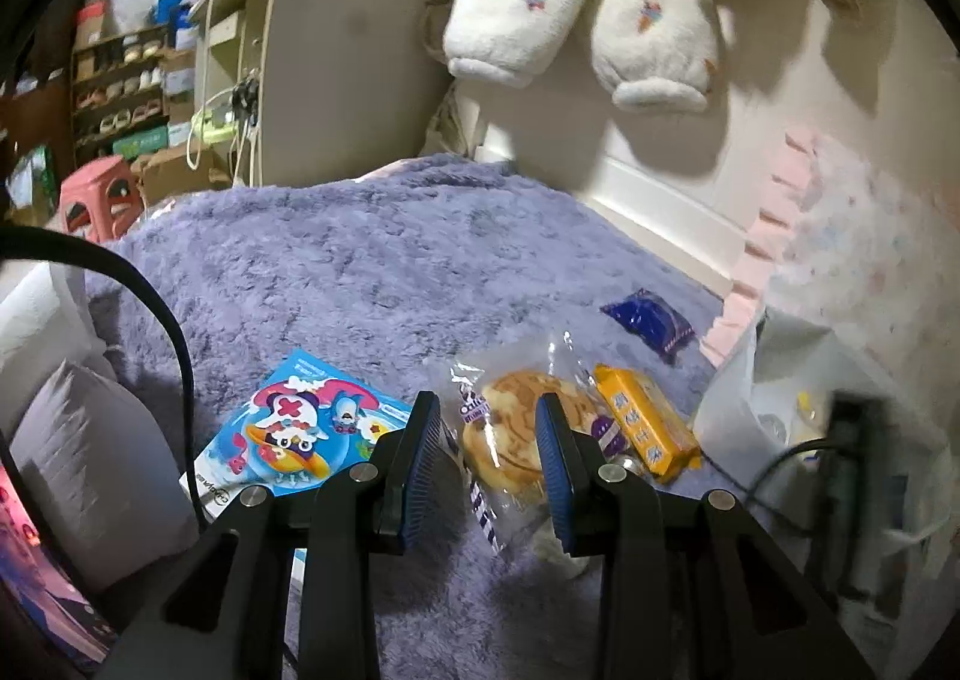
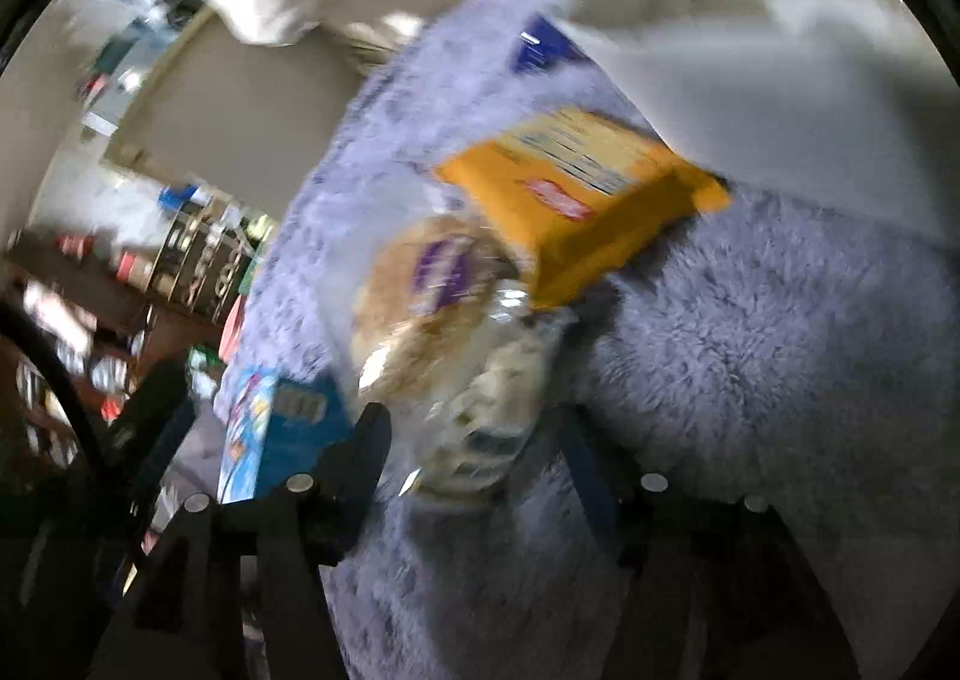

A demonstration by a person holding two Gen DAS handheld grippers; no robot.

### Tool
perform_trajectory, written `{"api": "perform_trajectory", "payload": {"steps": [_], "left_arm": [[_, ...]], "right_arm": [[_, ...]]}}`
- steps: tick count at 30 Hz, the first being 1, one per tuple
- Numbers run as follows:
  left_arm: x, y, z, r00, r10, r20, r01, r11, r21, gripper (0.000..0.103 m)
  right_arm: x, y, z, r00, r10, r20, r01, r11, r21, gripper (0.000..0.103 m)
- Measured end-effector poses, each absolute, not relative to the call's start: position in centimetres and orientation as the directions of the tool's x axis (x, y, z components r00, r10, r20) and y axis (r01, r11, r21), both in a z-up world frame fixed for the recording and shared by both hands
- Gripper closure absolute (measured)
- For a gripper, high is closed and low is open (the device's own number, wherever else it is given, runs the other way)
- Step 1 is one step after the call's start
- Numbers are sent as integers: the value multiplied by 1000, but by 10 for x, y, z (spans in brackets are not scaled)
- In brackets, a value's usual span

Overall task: Organize objects
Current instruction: 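Carry the candy jar into the white tray and open the right gripper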

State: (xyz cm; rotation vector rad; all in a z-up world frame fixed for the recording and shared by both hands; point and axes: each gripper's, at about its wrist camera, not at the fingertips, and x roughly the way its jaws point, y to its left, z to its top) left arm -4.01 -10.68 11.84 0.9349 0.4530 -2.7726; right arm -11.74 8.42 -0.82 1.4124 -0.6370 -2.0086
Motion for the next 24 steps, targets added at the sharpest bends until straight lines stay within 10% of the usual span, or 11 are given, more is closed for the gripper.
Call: {"api": "perform_trajectory", "payload": {"steps": [2, 24], "left_arm": [[-41, -110, 117, -782, -63, -620, 268, -932, -243, 70], [-42, -42, 128, -803, 77, -591, 9, -990, -141, 70]], "right_arm": [[-124, 88, -14, -264, -736, -624, 157, -671, 725, 61], [-77, 193, 110, -608, -665, -434, 309, -701, 643, 63]]}}
